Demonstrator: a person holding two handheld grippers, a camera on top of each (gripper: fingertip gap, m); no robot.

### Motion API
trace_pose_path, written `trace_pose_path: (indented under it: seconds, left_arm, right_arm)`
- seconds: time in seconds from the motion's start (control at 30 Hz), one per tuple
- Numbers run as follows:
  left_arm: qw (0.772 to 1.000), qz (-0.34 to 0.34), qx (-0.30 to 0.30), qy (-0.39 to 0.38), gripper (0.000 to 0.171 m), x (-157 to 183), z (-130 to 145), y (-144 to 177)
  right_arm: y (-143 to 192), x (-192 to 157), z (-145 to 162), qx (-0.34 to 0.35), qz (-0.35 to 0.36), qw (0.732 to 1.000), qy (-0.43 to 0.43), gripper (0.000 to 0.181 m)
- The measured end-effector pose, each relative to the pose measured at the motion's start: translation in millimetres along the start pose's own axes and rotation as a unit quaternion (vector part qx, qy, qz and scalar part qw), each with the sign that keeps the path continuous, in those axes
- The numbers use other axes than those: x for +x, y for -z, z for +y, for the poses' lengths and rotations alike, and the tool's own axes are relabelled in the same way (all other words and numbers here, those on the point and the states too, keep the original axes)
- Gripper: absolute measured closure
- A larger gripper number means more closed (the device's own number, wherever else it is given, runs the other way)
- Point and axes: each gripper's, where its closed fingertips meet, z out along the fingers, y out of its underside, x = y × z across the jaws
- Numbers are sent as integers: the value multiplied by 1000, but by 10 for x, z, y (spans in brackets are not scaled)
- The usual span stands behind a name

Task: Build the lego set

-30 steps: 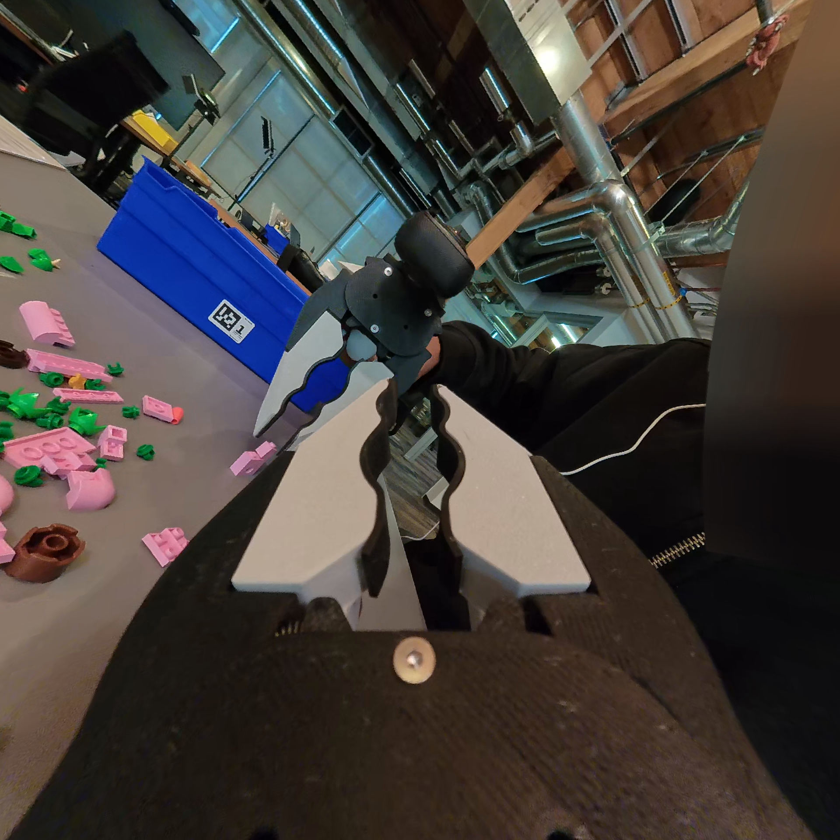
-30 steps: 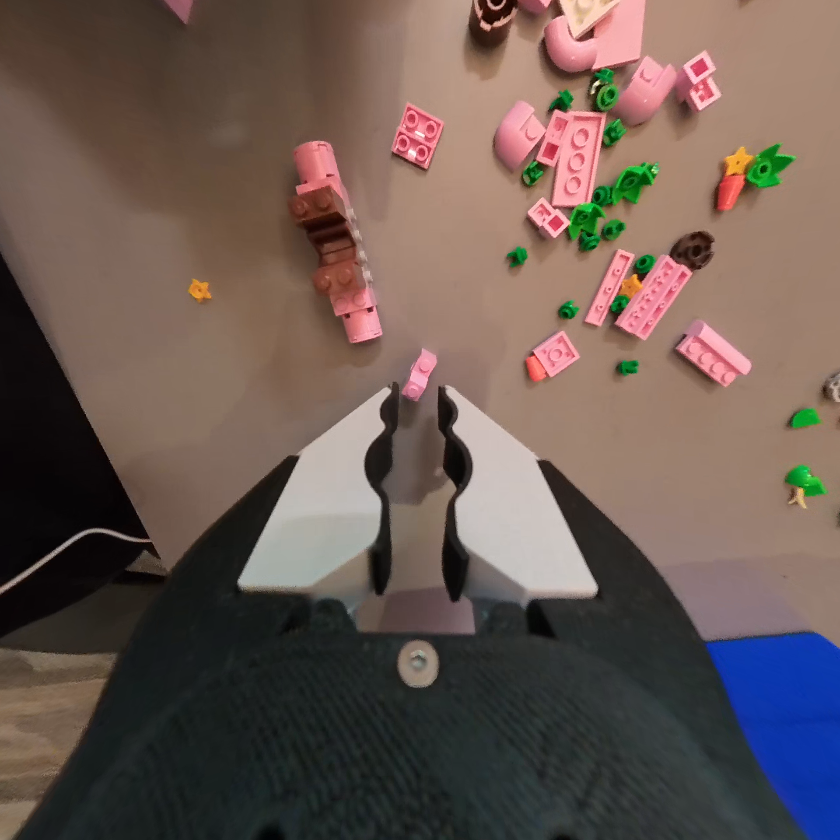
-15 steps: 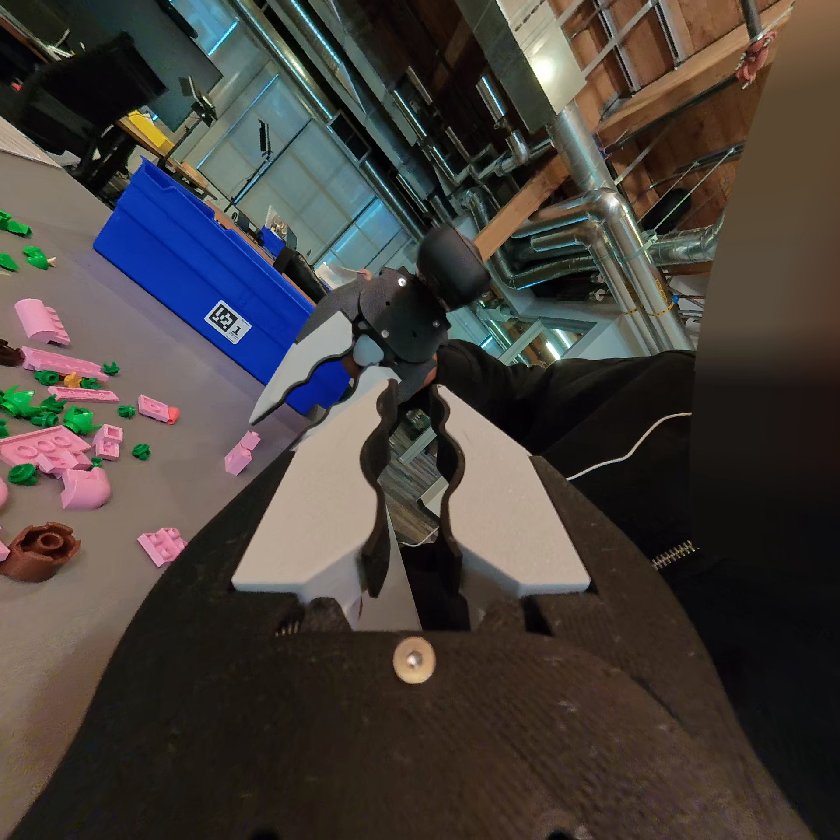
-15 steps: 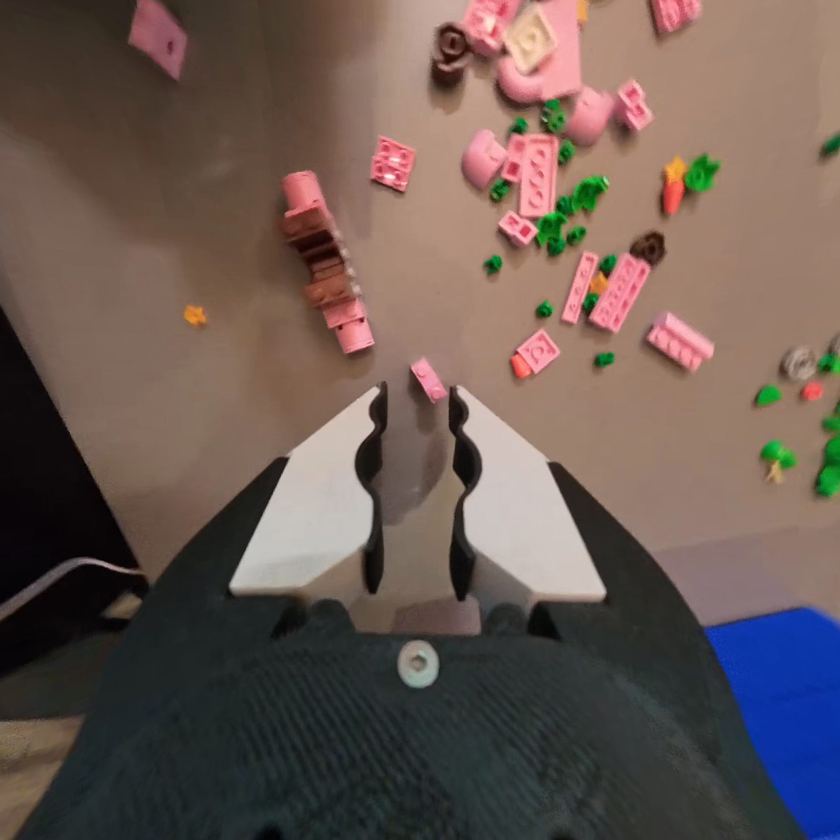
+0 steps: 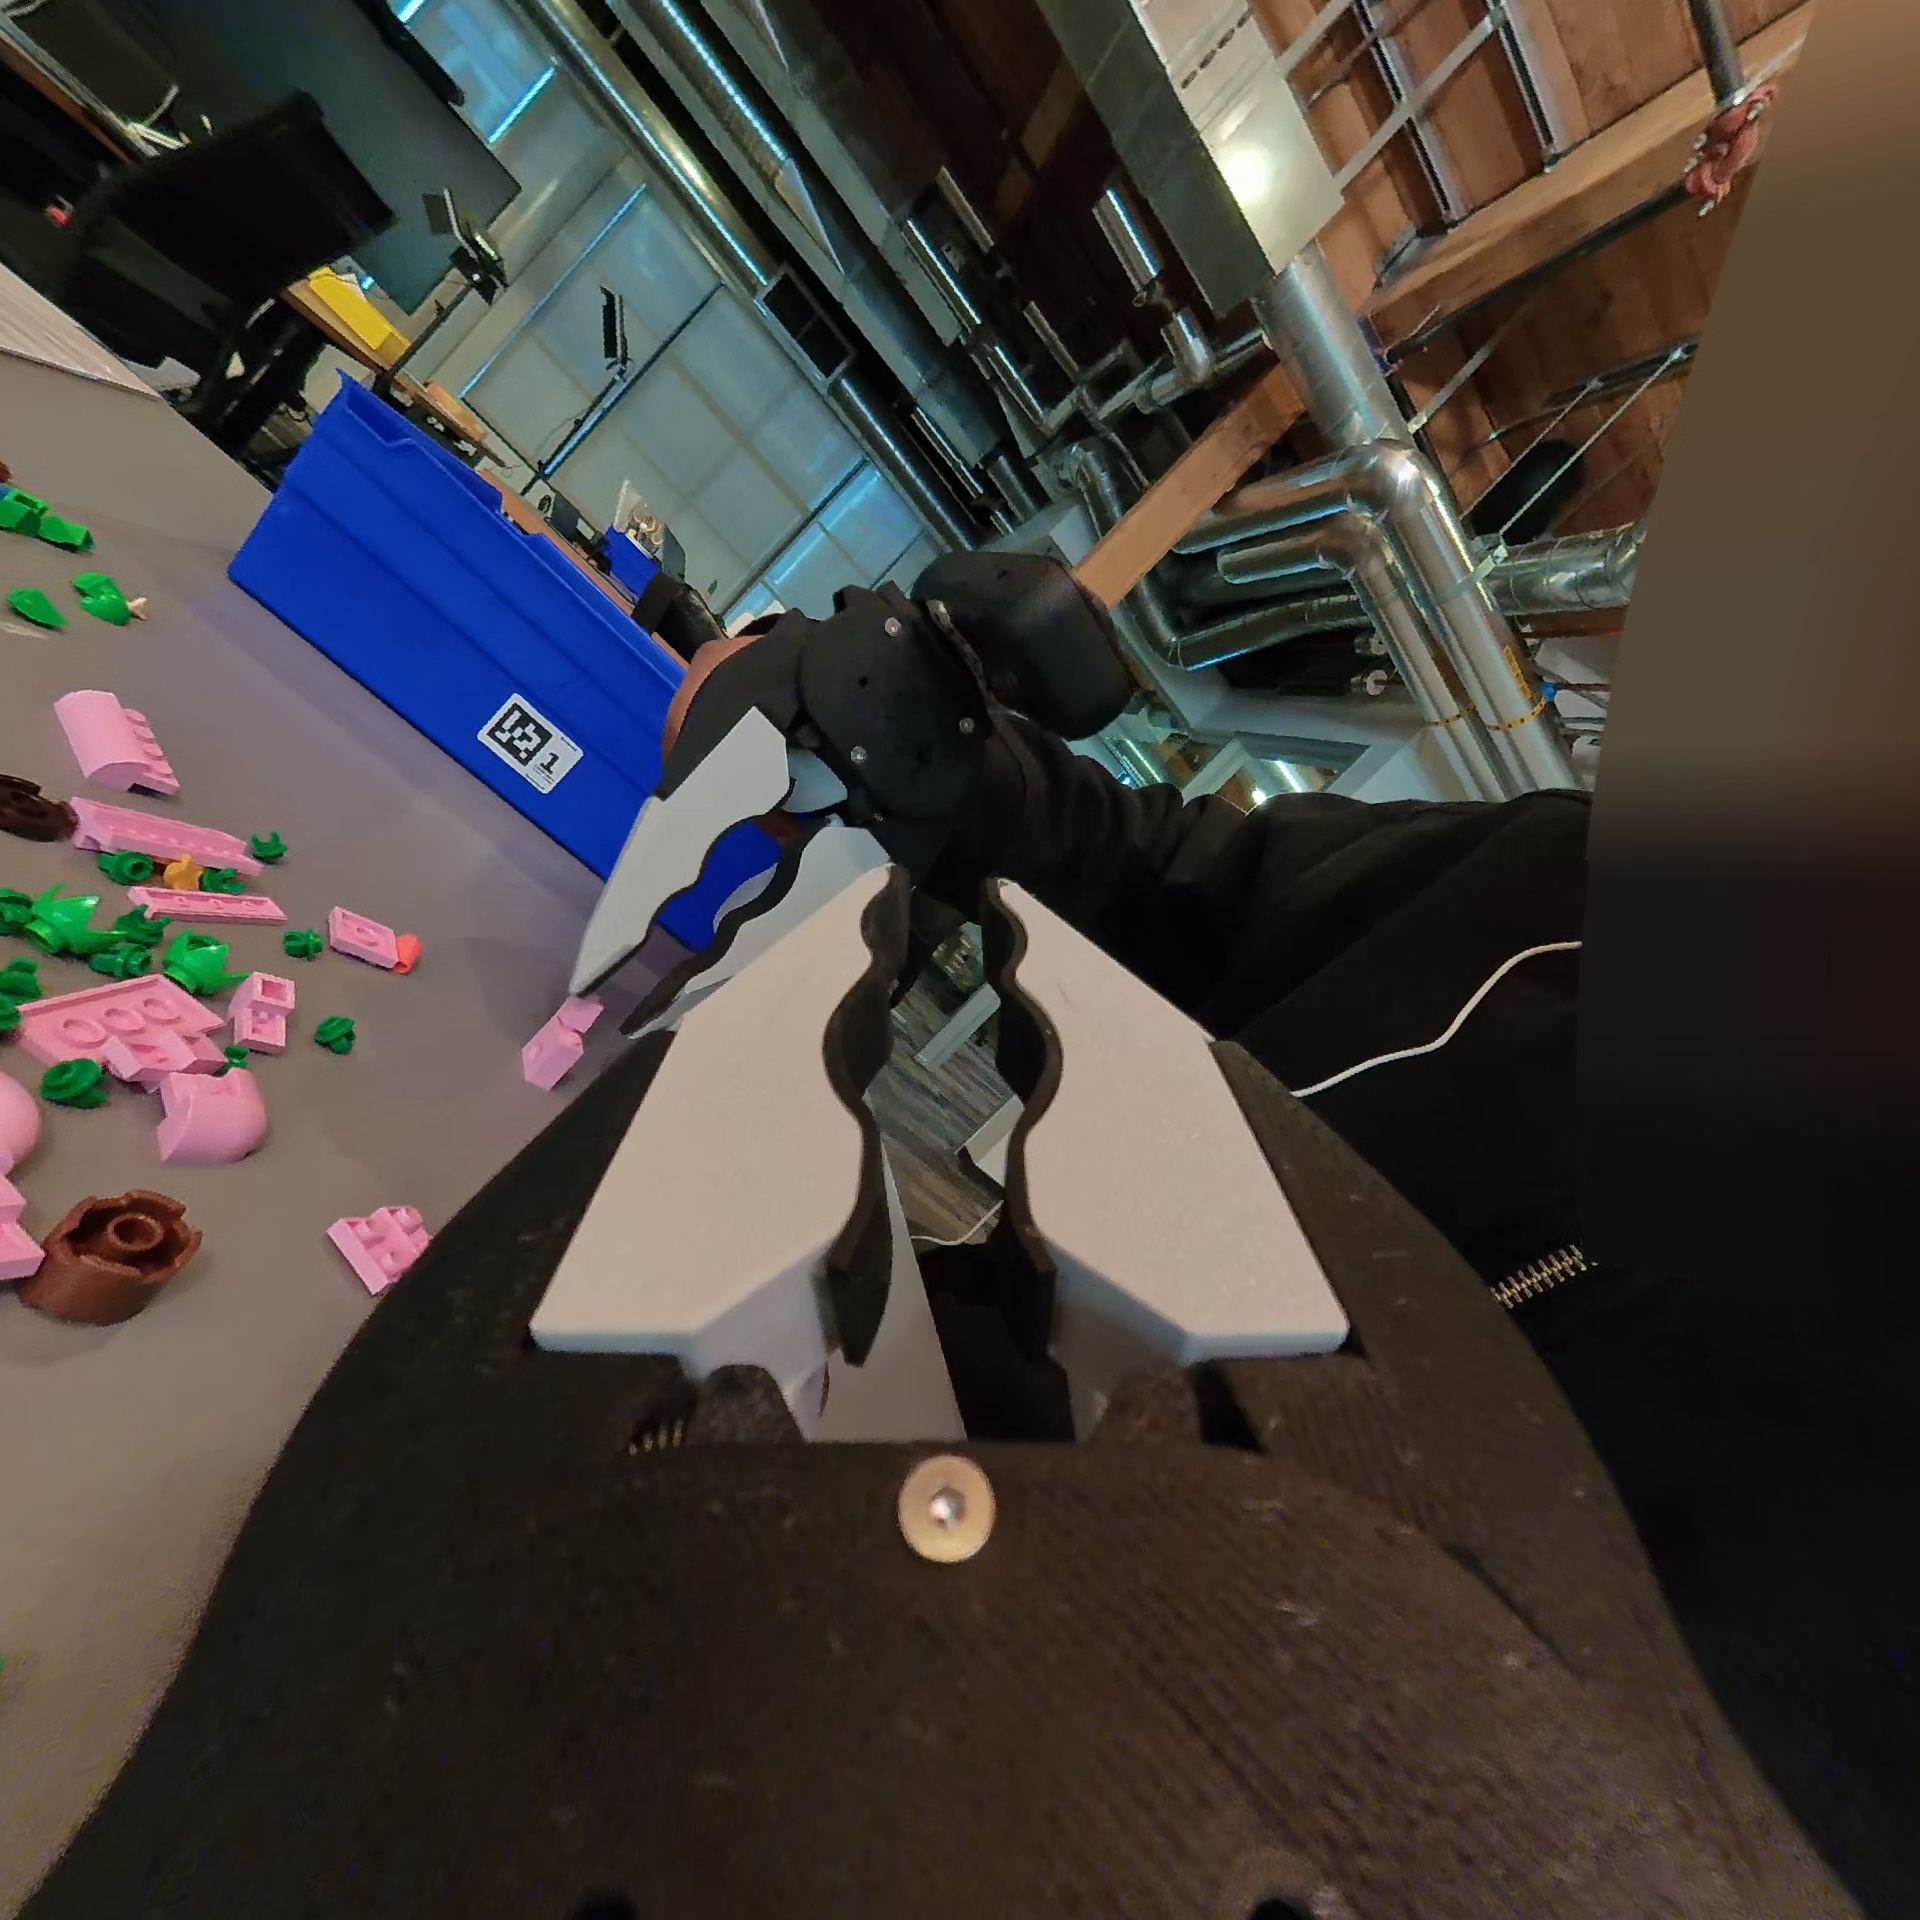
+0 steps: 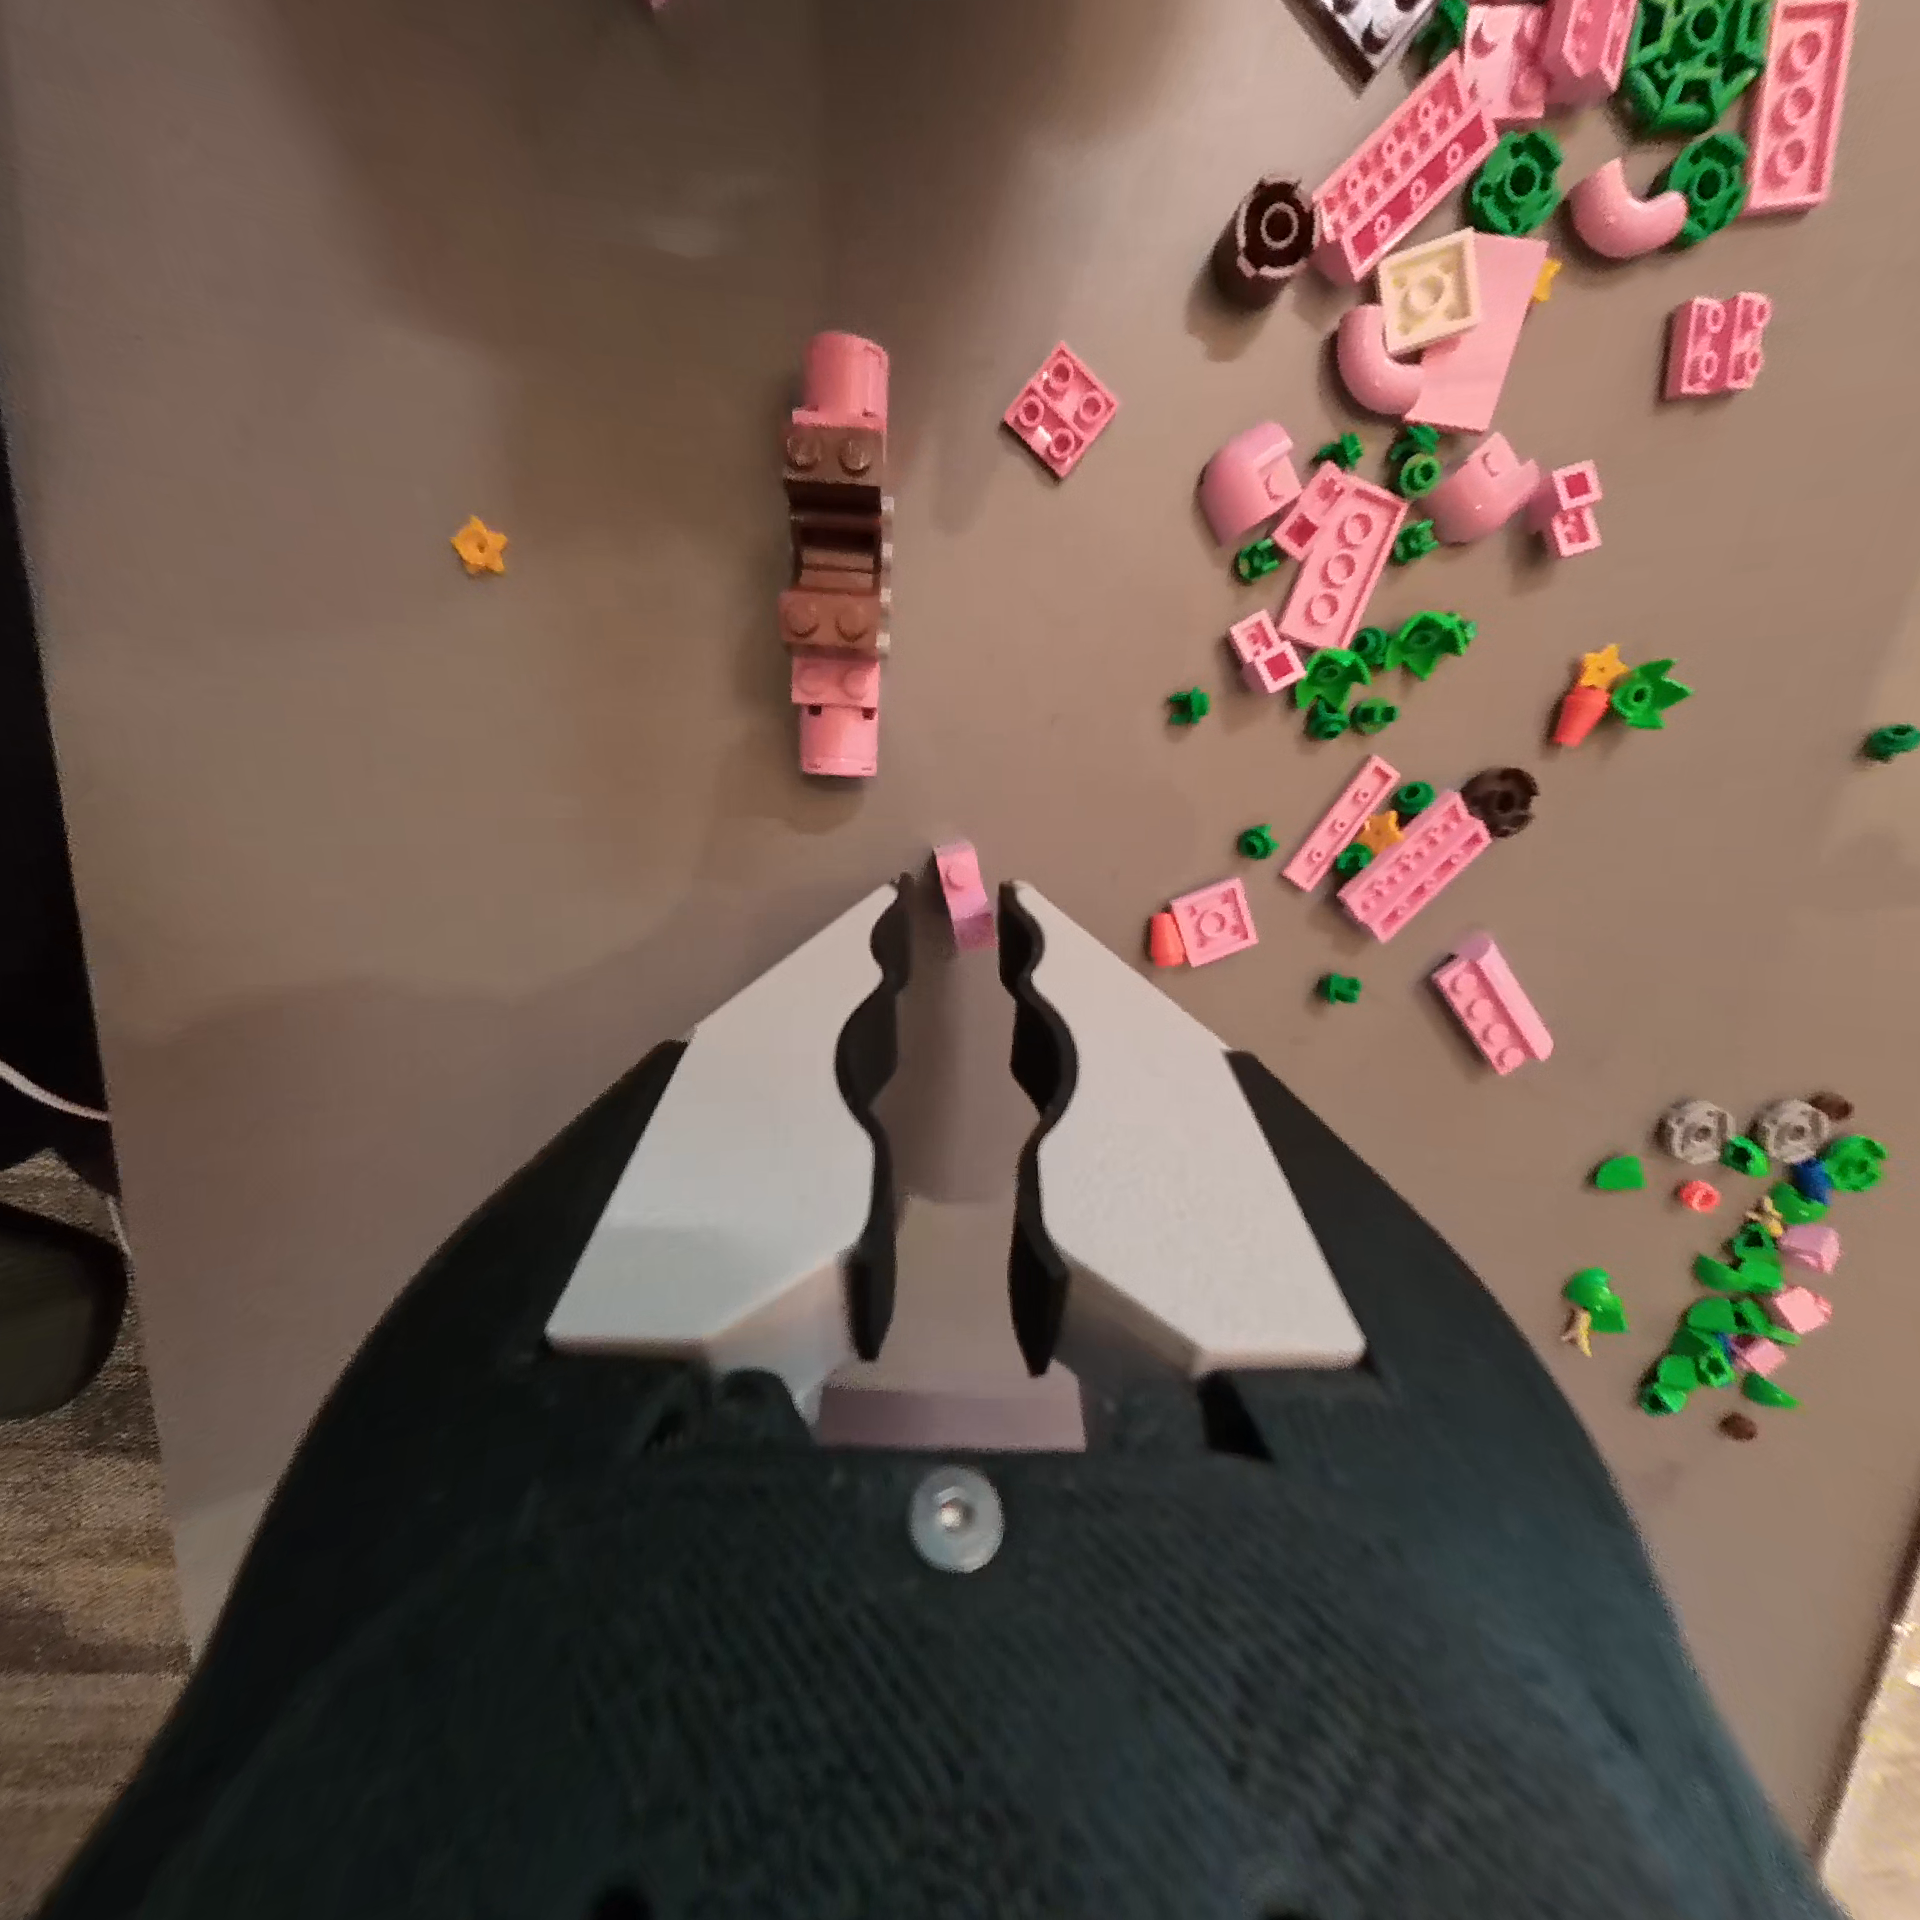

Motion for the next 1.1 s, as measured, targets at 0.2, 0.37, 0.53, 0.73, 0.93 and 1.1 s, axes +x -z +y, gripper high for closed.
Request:
trace_pose_path:
  seconds: [0.2,0.37,0.53,0.73,0.93,1.1]
  left_arm:
    - [1000,-2,18,-10,164,16,-67,43]
    - [1000,3,17,-9,164,28,-64,37]
    - [1000,4,19,-8,164,30,-71,41]
    - [1000,5,20,-7,164,30,-72,41]
    - [1000,6,19,-6,164,29,-70,39]
    - [1000,6,19,-5,164,29,-68,37]
  right_arm:
    - [-27,6,10,-10,-4,1000,10,167]
    - [-25,18,34,-18,-7,1000,16,173]
    - [-4,33,25,-18,-12,1000,12,168]
    - [-2,36,48,-26,-17,999,12,173]
    - [-5,28,61,-35,-22,999,14,174]
    - [11,32,52,-32,-32,999,4,171]
